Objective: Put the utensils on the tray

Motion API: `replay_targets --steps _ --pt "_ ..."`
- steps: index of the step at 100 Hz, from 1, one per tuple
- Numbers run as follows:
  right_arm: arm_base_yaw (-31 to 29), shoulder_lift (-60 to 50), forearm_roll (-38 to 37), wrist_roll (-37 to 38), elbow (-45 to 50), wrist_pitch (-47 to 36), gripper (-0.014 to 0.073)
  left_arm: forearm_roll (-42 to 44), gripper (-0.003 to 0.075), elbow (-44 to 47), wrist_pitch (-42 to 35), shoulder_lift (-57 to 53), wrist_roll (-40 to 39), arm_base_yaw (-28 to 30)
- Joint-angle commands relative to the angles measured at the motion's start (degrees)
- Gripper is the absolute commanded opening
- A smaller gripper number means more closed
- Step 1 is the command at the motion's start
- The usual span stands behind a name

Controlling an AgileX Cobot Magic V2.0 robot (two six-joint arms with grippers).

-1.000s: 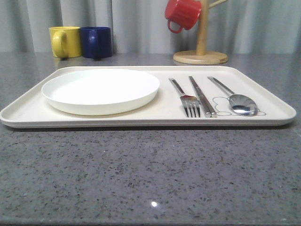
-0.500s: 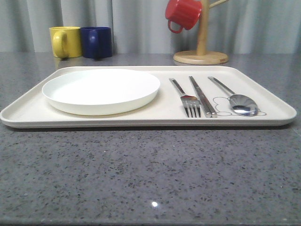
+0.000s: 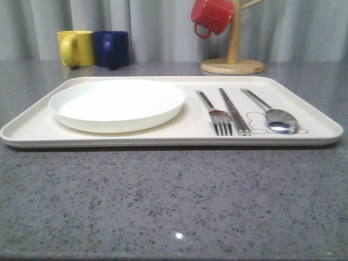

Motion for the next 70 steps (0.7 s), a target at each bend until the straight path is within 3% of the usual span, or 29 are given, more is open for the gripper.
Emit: replay_targets --steps 1,26,70 --pt "-0.2 0.5 -0.5 -0.5 -1.1 -5.0 -0.0068 0.0 -0.0017 0.3 -5.0 -1.5 -0.6 0.1" --pt "-0.2 0.5 -0.5 -0.5 -1.1 -5.0 -0.0068 0.0 -0.0017 3.8 -5.0 -5.7 -1.7 3.5" --pt "-0.2 0.5 -0.5 -0.5 -1.1 -5.0 -0.0068 0.0 -0.0017 4.9 -4.1 -11.1 -1.7 3.6"
